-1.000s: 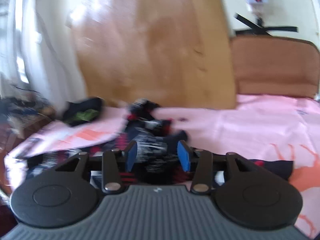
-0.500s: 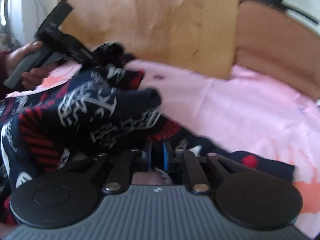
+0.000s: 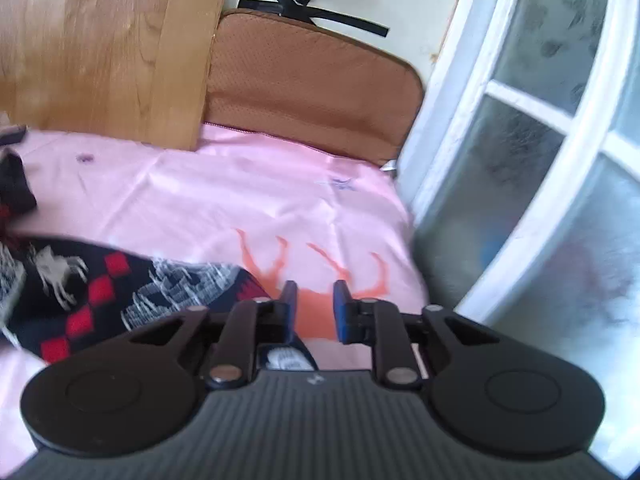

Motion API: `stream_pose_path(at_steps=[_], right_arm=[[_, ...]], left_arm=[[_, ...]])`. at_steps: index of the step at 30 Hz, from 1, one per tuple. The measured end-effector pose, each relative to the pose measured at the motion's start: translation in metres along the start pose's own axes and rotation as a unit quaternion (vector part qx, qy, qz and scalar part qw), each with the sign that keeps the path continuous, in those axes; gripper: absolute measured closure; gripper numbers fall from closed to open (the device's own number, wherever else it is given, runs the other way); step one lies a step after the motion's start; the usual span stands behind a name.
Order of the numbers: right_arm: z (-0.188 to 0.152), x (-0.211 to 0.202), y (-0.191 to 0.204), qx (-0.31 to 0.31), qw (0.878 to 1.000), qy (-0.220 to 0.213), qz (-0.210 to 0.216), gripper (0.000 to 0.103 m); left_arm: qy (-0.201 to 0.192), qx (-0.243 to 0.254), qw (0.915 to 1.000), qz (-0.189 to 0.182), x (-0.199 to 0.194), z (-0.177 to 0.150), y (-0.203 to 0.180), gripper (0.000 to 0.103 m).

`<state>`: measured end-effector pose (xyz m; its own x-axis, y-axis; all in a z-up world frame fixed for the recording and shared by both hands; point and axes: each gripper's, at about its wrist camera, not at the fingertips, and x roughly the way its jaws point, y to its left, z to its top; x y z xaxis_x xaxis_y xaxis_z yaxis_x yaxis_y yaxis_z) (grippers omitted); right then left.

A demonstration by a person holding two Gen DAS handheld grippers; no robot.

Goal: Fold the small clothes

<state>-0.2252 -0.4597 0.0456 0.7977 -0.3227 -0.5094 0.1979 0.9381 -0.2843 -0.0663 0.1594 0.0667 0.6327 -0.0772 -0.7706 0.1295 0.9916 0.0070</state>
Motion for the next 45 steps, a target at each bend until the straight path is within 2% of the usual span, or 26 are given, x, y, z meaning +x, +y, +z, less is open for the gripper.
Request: stream_pose_path(at_steps=[2, 4, 7, 10, 14, 15, 16, 17, 19, 20, 21, 22, 23, 24, 25, 27, 29, 30, 32, 34, 37, 39, 41, 42, 44, 45], right_arm=[[0.008, -0.018, -0.004, 0.024, 0.999, -0.020, 0.041, 0.076], [0.024, -0.023, 0.003, 0.040, 0.994, -0.035, 0.098, 0.072], [0.049, -0.018, 0.037, 0.019, 0.985, -0.059, 0.163, 0.058], [0.063, 0.011, 0.082, -0.015, 0.972, -0.036, 0.232, 0.055], [0.068, 0.043, 0.116, -0.112, 0.958, 0.022, 0.263, 0.055], [0.072, 0.050, 0.113, -0.108, 0.952, 0.036, 0.285, 0.055], [0.076, 0.054, 0.102, -0.094, 0.942, 0.055, 0.318, 0.053], [0.076, 0.055, 0.098, -0.075, 0.934, 0.069, 0.343, 0.046], [0.073, 0.049, 0.096, -0.080, 0.926, 0.071, 0.361, 0.042], [0.071, 0.044, 0.098, -0.093, 0.927, 0.067, 0.358, 0.042], [0.070, 0.039, 0.099, -0.095, 0.928, 0.064, 0.356, 0.042], [0.070, 0.037, 0.097, -0.091, 0.928, 0.064, 0.354, 0.049], [0.070, 0.031, 0.097, -0.093, 0.929, 0.061, 0.353, 0.071], [0.070, 0.025, 0.097, -0.099, 0.930, 0.058, 0.350, 0.085], [0.070, 0.022, 0.097, -0.107, 0.934, 0.056, 0.336, 0.094], [0.075, 0.028, 0.097, -0.127, 0.937, 0.047, 0.323, 0.095], [0.080, 0.029, 0.092, -0.148, 0.947, 0.017, 0.284, 0.096], [0.089, 0.035, 0.081, -0.144, 0.956, -0.006, 0.256, 0.096], [0.115, 0.046, 0.054, -0.084, 0.972, -0.031, 0.219, 0.096], [0.139, 0.055, 0.036, -0.050, 0.980, -0.064, 0.184, 0.098], [0.165, 0.077, 0.034, -0.054, 0.988, -0.105, 0.102, 0.098], [0.170, 0.112, 0.034, -0.037, 0.993, -0.068, 0.084, 0.097], [0.164, 0.144, 0.034, 0.000, 0.995, 0.011, 0.097, 0.091], [0.159, 0.149, 0.031, 0.022, 0.994, 0.029, 0.099, 0.091], [0.151, 0.136, 0.016, 0.063, 0.989, 0.027, 0.128, 0.082], [0.147, 0.124, 0.008, 0.086, 0.984, 0.025, 0.157, 0.080]], left_arm=[[-0.024, 0.010, 0.9997, -0.005, -0.015, 0.009, -0.003, 0.070], [-0.060, 0.037, 0.9975, -0.001, -0.019, 0.027, -0.022, 0.054], [-0.085, 0.085, 0.9926, -0.020, 0.011, 0.065, -0.053, 0.046], [-0.058, 0.119, 0.9909, -0.025, 0.062, 0.085, -0.085, 0.046], [-0.014, 0.149, 0.9879, -0.042, 0.120, 0.085, -0.110, 0.041], [-0.008, 0.159, 0.9861, -0.049, 0.128, 0.083, -0.114, 0.029], [-0.002, 0.171, 0.9835, -0.060, 0.134, 0.078, -0.116, 0.013], [0.005, 0.186, 0.9797, -0.074, 0.139, 0.071, -0.121, 0.007], [-0.008, 0.217, 0.9733, -0.075, 0.141, 0.057, -0.134, 0.006], [-0.017, 0.225, 0.9716, -0.072, 0.141, 0.055, -0.136, 0.008], [-0.017, 0.226, 0.9707, -0.080, 0.138, 0.054, -0.137, 0.025], [-0.008, 0.216, 0.9709, -0.102, 0.135, 0.054, -0.136, 0.056], [0.001, 0.209, 0.9709, -0.118, 0.133, 0.056, -0.136, 0.073], [0.006, 0.208, 0.9709, -0.117, 0.131, 0.055, -0.140, 0.098], [0.007, 0.221, 0.9704, -0.098, 0.128, 0.053, -0.148, 0.098], [-0.001, 0.249, 0.9658, -0.074, 0.123, 0.052, -0.159, 0.098], [-0.024, 0.246, 0.9667, -0.065, 0.113, 0.061, -0.163, 0.098], [-0.037, 0.230, 0.9704, -0.063, 0.107, 0.071, -0.161, 0.099], [-0.062, 0.184, 0.9796, -0.053, 0.101, 0.100, -0.155, 0.099], [-0.091, 0.127, 0.9872, -0.029, 0.097, 0.129, -0.151, 0.101], [-0.146, 0.059, 0.9869, 0.036, 0.096, 0.159, -0.153, 0.100], [-0.132, 0.033, 0.9881, 0.070, 0.110, 0.167, -0.153, 0.097], [-0.078, 0.027, 0.9947, 0.061, 0.126, 0.164, -0.149, 0.097], [-0.065, 0.026, 0.9962, 0.052, 0.127, 0.157, -0.145, 0.097], [-0.059, 0.043, 0.9969, 0.029, 0.119, 0.137, -0.134, 0.096], [-0.057, 0.054, 0.9968, 0.020, 0.111, 0.123, -0.127, 0.090]])
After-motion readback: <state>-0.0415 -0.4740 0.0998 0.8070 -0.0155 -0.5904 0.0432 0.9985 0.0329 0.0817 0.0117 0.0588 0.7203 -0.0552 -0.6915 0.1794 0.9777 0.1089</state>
